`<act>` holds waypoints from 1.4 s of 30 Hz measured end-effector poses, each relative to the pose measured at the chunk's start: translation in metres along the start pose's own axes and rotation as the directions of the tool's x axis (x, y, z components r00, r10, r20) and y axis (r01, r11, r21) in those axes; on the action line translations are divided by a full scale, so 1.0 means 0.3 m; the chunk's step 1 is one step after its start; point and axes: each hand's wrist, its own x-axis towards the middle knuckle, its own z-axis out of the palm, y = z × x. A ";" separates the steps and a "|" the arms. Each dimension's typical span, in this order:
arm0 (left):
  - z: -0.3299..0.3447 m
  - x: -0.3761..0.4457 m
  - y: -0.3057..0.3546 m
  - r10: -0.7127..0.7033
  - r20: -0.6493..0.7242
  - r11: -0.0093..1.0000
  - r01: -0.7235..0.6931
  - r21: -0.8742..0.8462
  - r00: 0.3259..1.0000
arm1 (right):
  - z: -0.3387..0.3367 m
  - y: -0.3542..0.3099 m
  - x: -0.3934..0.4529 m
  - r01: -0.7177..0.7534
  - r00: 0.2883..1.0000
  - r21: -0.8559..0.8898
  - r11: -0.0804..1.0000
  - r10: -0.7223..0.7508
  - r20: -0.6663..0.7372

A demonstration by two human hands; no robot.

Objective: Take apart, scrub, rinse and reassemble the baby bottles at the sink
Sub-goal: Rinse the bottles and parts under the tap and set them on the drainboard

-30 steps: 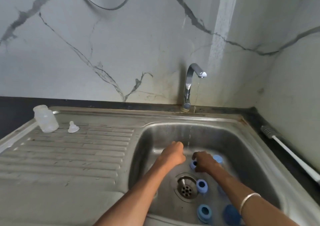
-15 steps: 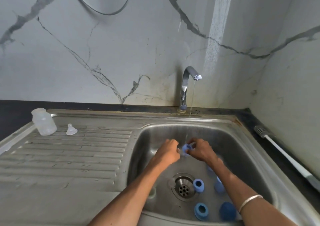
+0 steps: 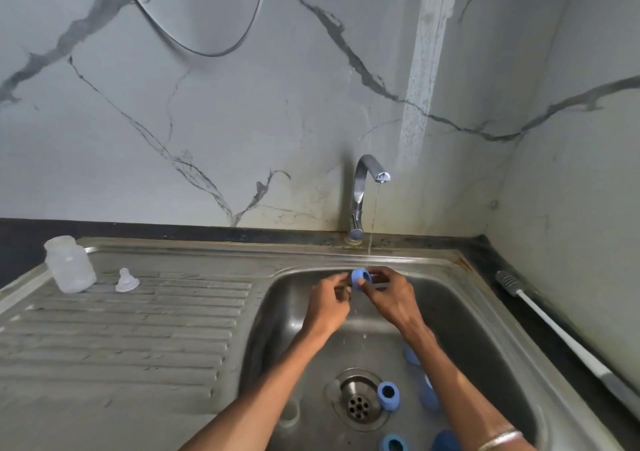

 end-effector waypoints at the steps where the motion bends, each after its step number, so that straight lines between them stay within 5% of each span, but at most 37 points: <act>1: 0.002 0.006 -0.009 0.021 0.009 1.000 -0.021 -0.022 1.000 | 0.000 0.007 0.006 -0.008 1.000 0.017 1.000 0.008 -0.006; 5: 0.020 0.019 -0.017 0.066 0.051 0.992 -0.061 -0.107 0.997 | 0.011 0.031 0.025 -0.044 0.999 0.075 0.996 0.045 -0.010; 9: 0.023 0.030 -0.001 0.060 -0.049 0.975 -0.069 -0.212 0.997 | 0.032 0.026 0.035 -0.027 1.000 0.105 0.994 0.027 -0.003; 15: 0.015 0.034 0.001 -0.057 -0.030 0.926 0.042 -0.375 0.998 | 0.031 0.011 0.025 -0.058 0.994 0.245 0.968 0.032 0.109; 21: 0.051 0.044 0.004 -0.011 -0.028 0.966 0.003 -0.260 1.000 | 0.010 0.007 0.021 -0.201 0.976 0.576 0.792 0.111 0.188; 32: 0.057 0.028 0.005 0.070 -0.023 0.968 -0.073 -0.239 0.997 | -0.002 -0.010 0.020 -0.209 0.978 0.617 0.759 0.153 0.143; 38: 0.050 0.042 0.007 -0.023 -0.088 0.925 -0.012 -0.379 0.996 | -0.015 -0.030 0.006 -0.285 0.947 0.617 0.734 0.114 0.302; 42: 0.047 0.039 0.011 0.018 -0.053 0.936 -0.035 -0.350 0.998 | -0.015 -0.014 0.012 -0.266 0.962 0.618 0.740 0.168 0.213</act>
